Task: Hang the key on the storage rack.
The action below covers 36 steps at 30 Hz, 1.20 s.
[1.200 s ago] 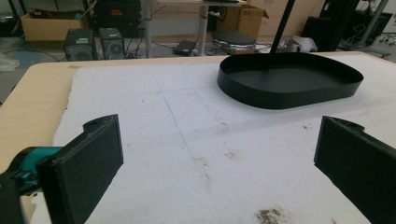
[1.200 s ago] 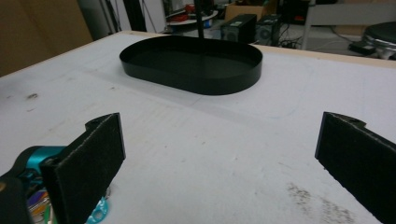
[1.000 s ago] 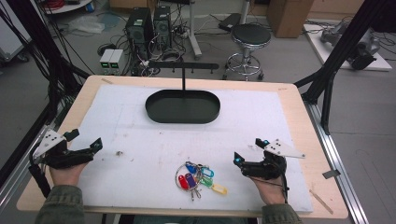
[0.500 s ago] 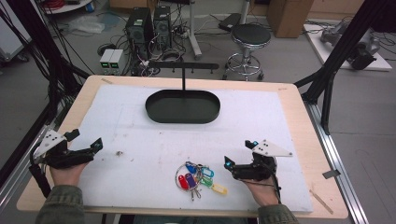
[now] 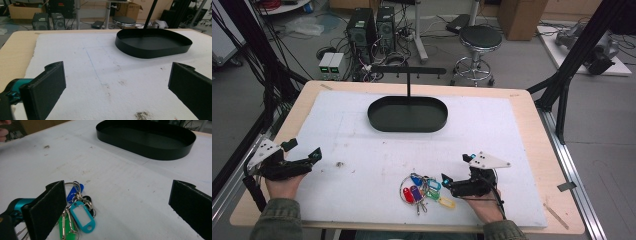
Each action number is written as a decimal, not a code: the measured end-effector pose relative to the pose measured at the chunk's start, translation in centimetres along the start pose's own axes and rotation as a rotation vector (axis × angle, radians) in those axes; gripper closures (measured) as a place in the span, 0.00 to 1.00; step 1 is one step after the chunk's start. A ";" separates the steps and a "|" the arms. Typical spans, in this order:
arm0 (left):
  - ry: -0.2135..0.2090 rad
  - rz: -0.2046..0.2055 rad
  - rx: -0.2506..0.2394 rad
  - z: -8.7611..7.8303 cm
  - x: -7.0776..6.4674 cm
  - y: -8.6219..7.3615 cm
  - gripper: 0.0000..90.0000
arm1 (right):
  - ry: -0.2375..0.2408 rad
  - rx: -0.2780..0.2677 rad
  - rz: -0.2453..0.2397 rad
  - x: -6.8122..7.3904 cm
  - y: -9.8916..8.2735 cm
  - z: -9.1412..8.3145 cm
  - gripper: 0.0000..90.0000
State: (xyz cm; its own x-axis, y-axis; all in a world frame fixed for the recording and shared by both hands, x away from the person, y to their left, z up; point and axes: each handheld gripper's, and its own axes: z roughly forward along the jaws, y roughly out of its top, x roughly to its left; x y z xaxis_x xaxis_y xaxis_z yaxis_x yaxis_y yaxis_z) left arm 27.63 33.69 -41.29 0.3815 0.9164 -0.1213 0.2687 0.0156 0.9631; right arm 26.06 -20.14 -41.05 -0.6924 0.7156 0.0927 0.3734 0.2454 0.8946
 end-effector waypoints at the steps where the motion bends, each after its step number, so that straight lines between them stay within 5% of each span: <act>1: -0.002 -0.001 0.002 0.0 0.0 0.0 0.02 | 0.013 0.012 -0.005 0.3 0.0 0.3 0.00; 36: -0.017 -0.004 0.020 0.2 0.0 -0.1 0.02 | 0.123 0.216 -0.093 2.4 -0.9 3.4 0.00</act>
State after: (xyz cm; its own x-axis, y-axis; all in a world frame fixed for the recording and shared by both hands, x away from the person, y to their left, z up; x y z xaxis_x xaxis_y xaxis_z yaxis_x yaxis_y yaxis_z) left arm 27.77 33.64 -41.42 0.3953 0.9093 -0.1298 0.2884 0.0113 0.9574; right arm 26.18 -16.42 -43.12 -0.7950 0.6015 0.0790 0.4186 0.4496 0.7891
